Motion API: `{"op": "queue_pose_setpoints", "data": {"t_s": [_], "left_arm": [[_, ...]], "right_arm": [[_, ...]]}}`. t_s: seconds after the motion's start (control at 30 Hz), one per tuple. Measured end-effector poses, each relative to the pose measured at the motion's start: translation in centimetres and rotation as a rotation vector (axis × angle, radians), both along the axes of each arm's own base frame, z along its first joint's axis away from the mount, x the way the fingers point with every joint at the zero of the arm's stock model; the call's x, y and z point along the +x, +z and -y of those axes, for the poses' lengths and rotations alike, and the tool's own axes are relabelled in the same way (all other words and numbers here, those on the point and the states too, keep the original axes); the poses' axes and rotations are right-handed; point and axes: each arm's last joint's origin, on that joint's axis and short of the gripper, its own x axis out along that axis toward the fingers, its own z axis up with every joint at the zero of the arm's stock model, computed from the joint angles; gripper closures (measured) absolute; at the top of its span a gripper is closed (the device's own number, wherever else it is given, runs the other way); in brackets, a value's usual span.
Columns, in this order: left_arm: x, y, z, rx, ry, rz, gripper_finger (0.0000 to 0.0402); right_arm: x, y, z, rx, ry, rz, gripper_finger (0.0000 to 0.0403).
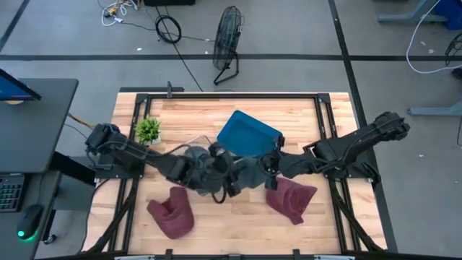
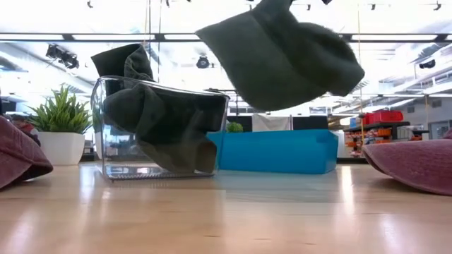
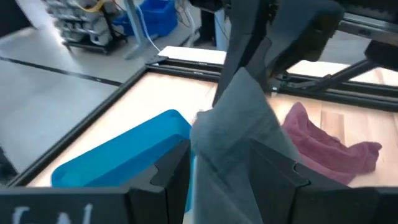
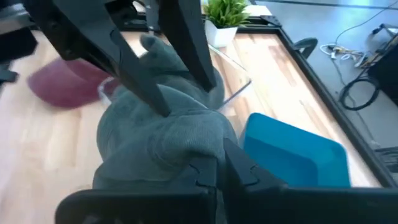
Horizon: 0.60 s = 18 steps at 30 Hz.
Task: Pick & Place hat
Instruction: Put the gray cap into the transparent bin
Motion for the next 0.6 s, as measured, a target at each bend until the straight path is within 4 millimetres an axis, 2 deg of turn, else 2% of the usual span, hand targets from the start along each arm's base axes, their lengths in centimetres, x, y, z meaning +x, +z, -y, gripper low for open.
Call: {"op": "queue_pose_setpoints", "data": {"t_s": [0.27,0.4,0.6], "left_arm": [[0.7,0.0,-1.6,0.033,-0.034,-0.032,0.0242],[1.1,0.0,-2.6,0.003,-0.077,-0.046,0.0219],[1.6,0.0,-5.0,0.009,-0.028,-0.053,0.0177]], "right_arm": [[0.6,0.0,1.7,-0.034,-0.019,-0.011,0.0401],[0.9,0.1,2.5,-0.045,-0.036,-0.008,0.0401],[1.3,0.0,3.4,-0.026,-0.047,-0.01,0.0401]]}}
